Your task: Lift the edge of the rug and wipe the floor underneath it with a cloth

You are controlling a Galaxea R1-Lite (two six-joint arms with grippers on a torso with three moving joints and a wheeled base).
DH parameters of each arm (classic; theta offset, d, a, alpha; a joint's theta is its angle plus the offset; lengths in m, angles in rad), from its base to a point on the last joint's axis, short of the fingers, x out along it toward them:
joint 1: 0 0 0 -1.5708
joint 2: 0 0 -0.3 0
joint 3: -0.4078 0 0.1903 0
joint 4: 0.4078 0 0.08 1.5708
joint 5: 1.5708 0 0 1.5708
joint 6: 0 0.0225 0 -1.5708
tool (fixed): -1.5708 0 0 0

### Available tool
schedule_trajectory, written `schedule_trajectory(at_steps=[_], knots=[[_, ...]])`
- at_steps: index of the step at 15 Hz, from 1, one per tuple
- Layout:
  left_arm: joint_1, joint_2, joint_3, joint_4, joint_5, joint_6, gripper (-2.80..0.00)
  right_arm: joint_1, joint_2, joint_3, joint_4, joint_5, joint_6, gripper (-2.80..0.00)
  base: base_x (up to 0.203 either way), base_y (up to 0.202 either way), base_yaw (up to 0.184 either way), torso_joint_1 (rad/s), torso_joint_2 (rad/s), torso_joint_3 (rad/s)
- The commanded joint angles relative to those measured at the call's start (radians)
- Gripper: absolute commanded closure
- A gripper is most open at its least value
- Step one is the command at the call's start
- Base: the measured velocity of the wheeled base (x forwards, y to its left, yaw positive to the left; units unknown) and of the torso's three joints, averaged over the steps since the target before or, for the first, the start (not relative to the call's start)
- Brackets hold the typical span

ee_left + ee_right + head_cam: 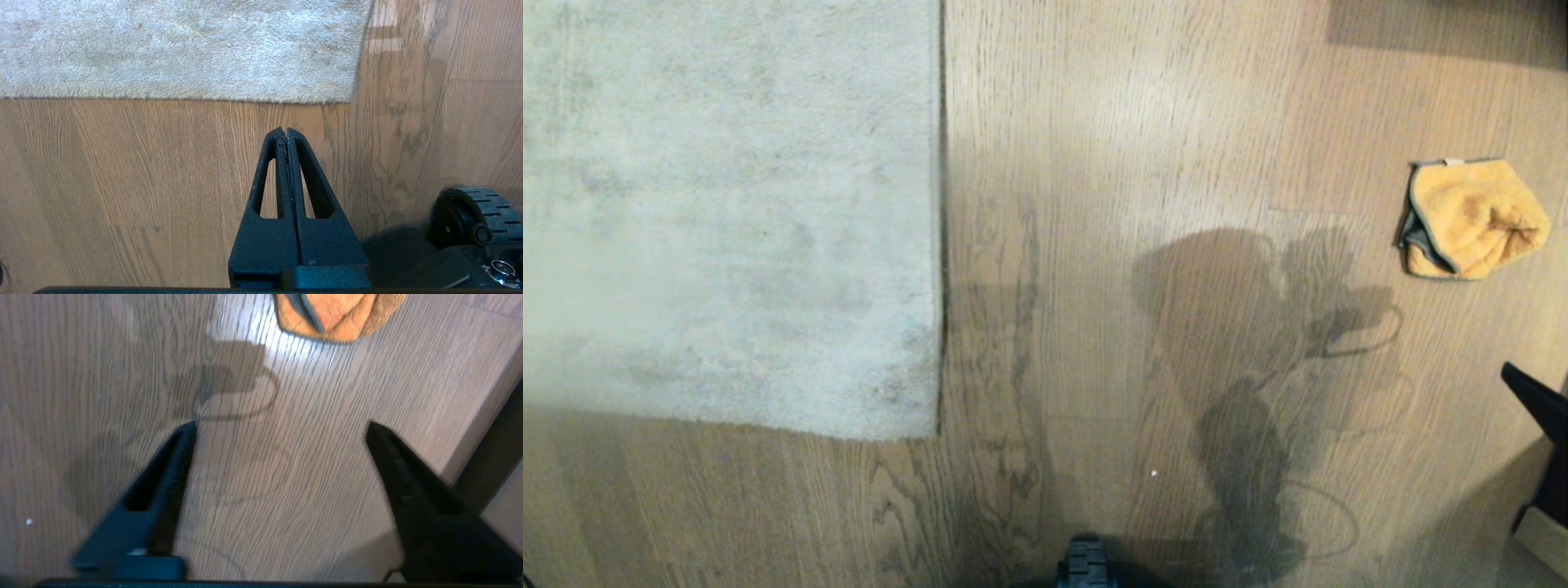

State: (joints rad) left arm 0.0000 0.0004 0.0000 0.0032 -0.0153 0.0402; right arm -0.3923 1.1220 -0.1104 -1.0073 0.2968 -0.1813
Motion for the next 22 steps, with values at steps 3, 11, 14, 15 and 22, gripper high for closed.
schedule_trajectory(at_steps=[3, 11, 14, 15, 22], knots=[[0.0, 0.0, 0.0, 0.0, 0.0, 0.001, 0.0, 0.001, -0.15, 0.03, 0.094, 0.002, -0.001, 0.0, 0.0, 0.0, 0.0, 0.0, 0.0, 0.0], [0.0, 0.0, 0.0, 0.0, 0.0, 0.001, 0.0, 0.002, -0.613, 0.014, 0.621, 0.001, -0.001, 0.0, 0.0, 0.0, 0.0, 0.0, 0.0, 0.0], [0.0, 0.0, 0.0, 0.0, 0.0, 0.0, 0.0, 0.012, -0.738, -0.01, 0.769, 0.0, -0.002, 0.0, 0.0, 0.0, 0.0, 0.0, 0.0, 0.0], [0.0, 0.0, 0.0, 0.0, 0.0, 0.0, 0.0, 0.046, -0.754, -0.011, 0.781, -0.005, -0.002, 0.0, 0.0, 0.0, 0.0, 0.0, 0.0, 0.0], [0.0, 0.0, 0.0, 0.0, 0.0, 0.001, 0.0, 0.218, -0.84, 0.059, 0.772, -0.061, -0.033, 0.0, 0.0, 0.0, 0.0, 0.0, 0.0, 0.0]])
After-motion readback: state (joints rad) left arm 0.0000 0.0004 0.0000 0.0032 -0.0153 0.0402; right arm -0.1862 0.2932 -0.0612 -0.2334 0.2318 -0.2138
